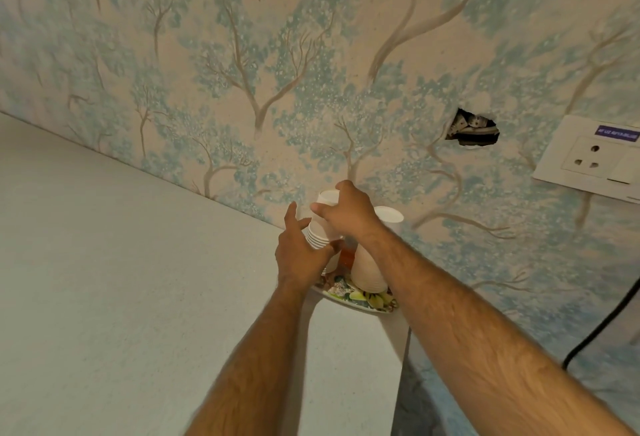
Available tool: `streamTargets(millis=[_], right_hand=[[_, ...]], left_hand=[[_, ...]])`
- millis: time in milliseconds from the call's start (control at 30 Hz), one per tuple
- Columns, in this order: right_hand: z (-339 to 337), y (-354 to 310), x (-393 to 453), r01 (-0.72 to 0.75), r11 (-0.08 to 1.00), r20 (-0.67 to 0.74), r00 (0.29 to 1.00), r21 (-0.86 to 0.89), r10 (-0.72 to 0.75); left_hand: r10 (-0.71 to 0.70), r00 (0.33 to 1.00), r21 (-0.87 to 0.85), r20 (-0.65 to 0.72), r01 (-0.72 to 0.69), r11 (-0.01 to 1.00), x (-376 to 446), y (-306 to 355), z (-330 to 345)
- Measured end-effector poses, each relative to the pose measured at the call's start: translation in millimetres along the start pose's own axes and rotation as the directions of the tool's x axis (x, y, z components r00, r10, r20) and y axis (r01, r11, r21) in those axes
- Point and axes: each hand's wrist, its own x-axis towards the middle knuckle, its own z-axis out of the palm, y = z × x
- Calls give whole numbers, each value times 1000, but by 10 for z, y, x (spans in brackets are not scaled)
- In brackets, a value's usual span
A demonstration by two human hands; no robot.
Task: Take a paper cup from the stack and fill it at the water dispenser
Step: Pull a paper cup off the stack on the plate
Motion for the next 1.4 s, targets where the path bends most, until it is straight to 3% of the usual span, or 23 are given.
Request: streamTargets(millis=[567, 767, 967, 1100, 1300, 1400], right_hand=[[-34, -2, 37, -25, 996, 1, 1000, 87, 25], [-184, -83, 95, 42, 986, -95, 995, 163, -26], [-254, -90, 67, 64, 978, -100, 994, 200, -44], [-383, -170, -46, 109, 948, -229, 973, 299, -40], [-683, -301, -510, 251, 787, -455, 889, 563, 42], [-803, -251, -849, 216, 497, -350, 917, 840, 193]], left_hand=[[-12, 999, 104, -40, 16, 994, 53, 12, 82], [-15, 1000, 95, -19, 17, 995, 29, 47, 56], [13, 1000, 118, -19, -11, 993, -12, 58, 19], [55, 998, 100, -16, -54, 994, -25, 11, -22], [126, 989, 114, -72, -117, 987, -78, 126, -172], [153, 975, -70, -164, -166, 984, -253, 297, -256]])
